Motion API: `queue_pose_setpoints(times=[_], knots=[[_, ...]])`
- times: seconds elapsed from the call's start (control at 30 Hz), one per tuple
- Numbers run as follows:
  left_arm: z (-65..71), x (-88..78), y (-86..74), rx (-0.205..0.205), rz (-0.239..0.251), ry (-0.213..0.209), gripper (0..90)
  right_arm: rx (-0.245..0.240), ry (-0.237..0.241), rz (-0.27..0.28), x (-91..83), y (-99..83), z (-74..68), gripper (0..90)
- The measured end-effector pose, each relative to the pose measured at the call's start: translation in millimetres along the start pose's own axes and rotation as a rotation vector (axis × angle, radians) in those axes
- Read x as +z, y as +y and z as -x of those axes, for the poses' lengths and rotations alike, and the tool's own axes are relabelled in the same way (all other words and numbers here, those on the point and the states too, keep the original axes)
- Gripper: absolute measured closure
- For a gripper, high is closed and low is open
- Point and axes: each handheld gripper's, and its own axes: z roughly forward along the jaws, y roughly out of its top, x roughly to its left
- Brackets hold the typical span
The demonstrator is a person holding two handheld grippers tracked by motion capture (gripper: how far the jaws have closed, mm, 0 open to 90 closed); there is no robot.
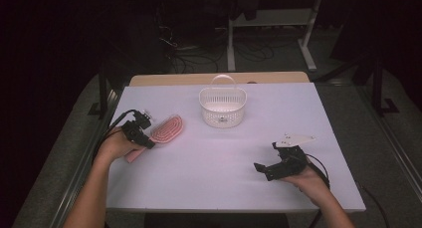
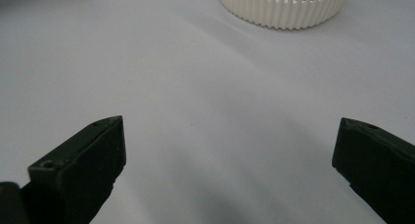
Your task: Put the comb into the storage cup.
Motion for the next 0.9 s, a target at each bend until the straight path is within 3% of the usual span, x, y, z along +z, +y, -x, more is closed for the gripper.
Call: queue_pose_setpoints(times=[0.3, 0.57, 0.9], knots=[[1.1, -17.7, -2.2, -0.02, 0.122, -0.008, 70.5, 0.0, -0.001, 0.002, -0.4, 0.0, 0.3, 0.0], [3.8, -31.7, -3.1, -0.028, 0.24, -0.043, 70.5, -0.002, -0.002, 0.003, -0.6, -0.1, 0.5, 0.0], [14.8, -43.4, -1.1, -0.004, 0.379, -0.088, 70.5, -0.003, -0.002, 0.004, -0.9, -0.2, 0.3, 0.0]])
